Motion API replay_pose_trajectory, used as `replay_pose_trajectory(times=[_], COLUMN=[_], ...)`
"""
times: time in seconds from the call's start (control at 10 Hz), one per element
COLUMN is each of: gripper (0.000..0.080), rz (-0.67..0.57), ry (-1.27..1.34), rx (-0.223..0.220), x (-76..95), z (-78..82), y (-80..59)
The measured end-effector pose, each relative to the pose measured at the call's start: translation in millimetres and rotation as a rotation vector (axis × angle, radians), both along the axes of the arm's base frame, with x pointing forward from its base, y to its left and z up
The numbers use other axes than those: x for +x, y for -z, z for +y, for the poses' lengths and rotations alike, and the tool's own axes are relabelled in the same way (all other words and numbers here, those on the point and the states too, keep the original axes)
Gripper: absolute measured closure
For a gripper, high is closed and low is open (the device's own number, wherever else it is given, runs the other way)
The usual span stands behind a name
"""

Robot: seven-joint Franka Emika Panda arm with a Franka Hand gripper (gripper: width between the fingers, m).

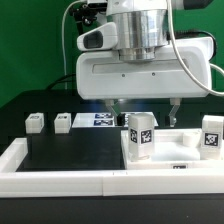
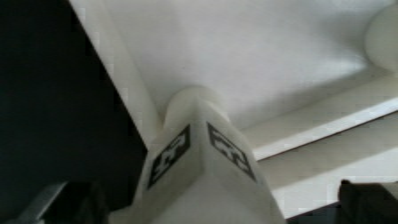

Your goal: Assemble square table

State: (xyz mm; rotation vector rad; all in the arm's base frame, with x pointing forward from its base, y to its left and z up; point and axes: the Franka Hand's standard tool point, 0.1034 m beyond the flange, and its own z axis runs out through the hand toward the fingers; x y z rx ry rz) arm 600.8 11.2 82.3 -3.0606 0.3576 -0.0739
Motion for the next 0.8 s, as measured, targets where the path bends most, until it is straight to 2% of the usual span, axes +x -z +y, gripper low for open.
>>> replay_pose_trajectory(times=[0.2, 0.4, 0.8], gripper=[0.015, 0.015, 0.018], rz=[-0.005, -0.022, -0.027], ry=[-0.148, -0.349, -0.468], rx=[-0.023, -0.063, -0.072], x=[0.1, 2.2, 2.1], z=[-1.4, -5.3, -10.8], y=[0.1, -0.5, -0.2])
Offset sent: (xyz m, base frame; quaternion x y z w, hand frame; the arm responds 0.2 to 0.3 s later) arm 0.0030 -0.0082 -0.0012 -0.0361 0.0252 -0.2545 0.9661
